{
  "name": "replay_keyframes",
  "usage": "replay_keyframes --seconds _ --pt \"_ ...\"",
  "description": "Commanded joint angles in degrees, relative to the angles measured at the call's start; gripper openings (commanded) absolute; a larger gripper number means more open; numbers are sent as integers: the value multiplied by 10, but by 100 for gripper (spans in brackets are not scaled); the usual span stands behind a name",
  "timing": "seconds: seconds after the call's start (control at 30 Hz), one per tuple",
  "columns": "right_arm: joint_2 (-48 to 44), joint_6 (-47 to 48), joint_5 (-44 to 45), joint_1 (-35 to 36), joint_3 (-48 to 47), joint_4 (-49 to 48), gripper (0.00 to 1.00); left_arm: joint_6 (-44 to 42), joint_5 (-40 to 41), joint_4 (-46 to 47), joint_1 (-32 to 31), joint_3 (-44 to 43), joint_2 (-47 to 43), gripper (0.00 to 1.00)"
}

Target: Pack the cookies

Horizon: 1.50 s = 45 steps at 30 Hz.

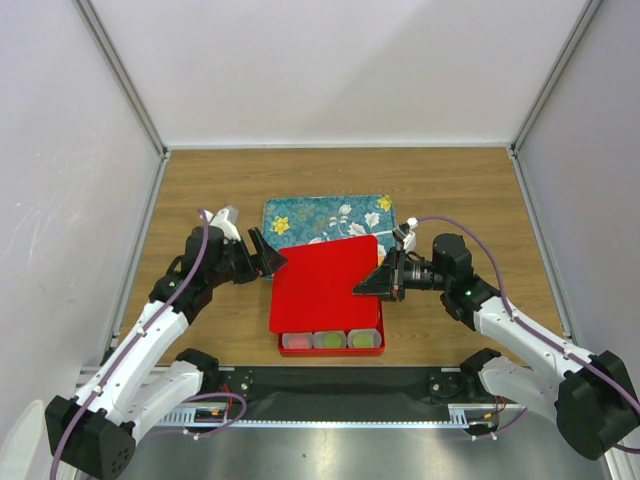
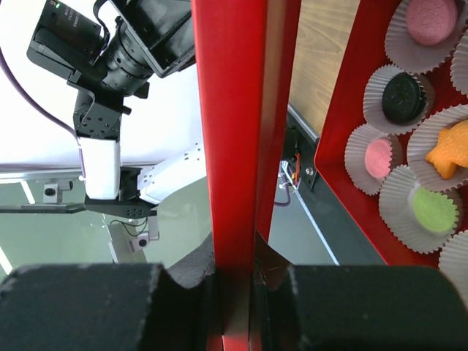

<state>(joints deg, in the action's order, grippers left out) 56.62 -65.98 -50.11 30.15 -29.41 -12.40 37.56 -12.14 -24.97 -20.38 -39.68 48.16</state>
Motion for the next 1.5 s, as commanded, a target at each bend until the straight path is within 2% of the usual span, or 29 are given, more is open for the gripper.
replay_keyframes --seconds 0.0,0.27,1.13,1.47 --pt "-4 -9 -18 3 12 -74 0 5 10 35 -14 12 -5 87" --pt "24 -21 -18 13 40 -128 0 8 14 50 -24 36 3 87" --pt "79 -5 -32 -2 92 -178 0 4 17 83 -45 66 49 87" --pt "77 21 -43 -30 118 -163 8 3 19 97 -55 80 76 87"
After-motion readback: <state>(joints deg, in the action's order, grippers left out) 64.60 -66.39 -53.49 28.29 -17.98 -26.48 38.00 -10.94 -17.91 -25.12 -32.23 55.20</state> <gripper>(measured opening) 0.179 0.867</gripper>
